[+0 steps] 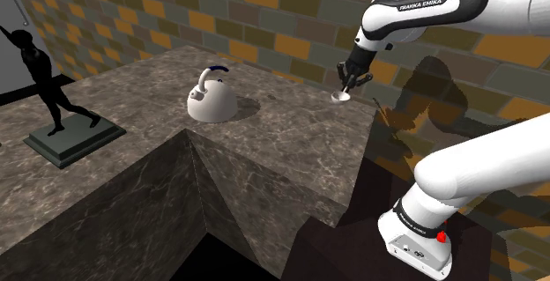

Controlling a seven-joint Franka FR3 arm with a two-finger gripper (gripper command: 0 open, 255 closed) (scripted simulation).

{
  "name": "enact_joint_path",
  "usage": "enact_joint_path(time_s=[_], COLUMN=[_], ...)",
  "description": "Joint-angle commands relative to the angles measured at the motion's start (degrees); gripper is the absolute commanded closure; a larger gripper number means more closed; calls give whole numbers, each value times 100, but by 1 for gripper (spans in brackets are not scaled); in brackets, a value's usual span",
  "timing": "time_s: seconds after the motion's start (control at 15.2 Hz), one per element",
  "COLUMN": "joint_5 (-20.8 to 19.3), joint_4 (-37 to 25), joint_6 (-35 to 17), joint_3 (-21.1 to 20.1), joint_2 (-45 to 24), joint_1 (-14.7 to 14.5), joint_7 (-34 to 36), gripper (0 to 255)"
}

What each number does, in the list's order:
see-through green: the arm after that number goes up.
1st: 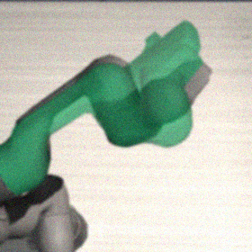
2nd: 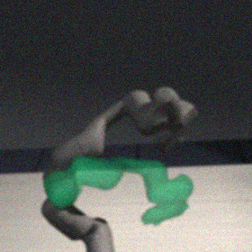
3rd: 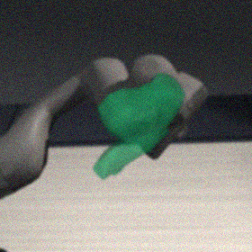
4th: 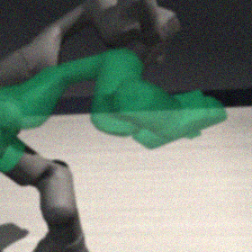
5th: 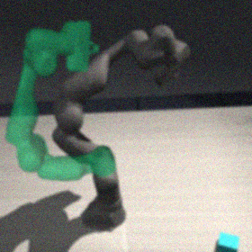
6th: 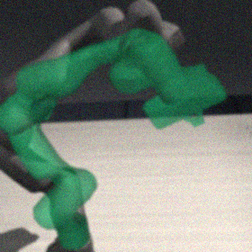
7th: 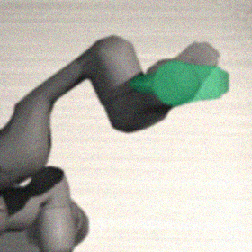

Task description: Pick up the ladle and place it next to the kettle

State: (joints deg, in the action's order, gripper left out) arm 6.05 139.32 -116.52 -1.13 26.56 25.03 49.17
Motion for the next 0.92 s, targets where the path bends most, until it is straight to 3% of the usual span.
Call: enact_joint_path(time_s=[0.0,0.86], joint_5=[-10,-52], joint_4=[-128,-1063], joint_6=[180,1195], joint_3=[6,23], joint_2=[48,132], joint_1=[4,14], joint_7=[11,94], gripper=[255,255])
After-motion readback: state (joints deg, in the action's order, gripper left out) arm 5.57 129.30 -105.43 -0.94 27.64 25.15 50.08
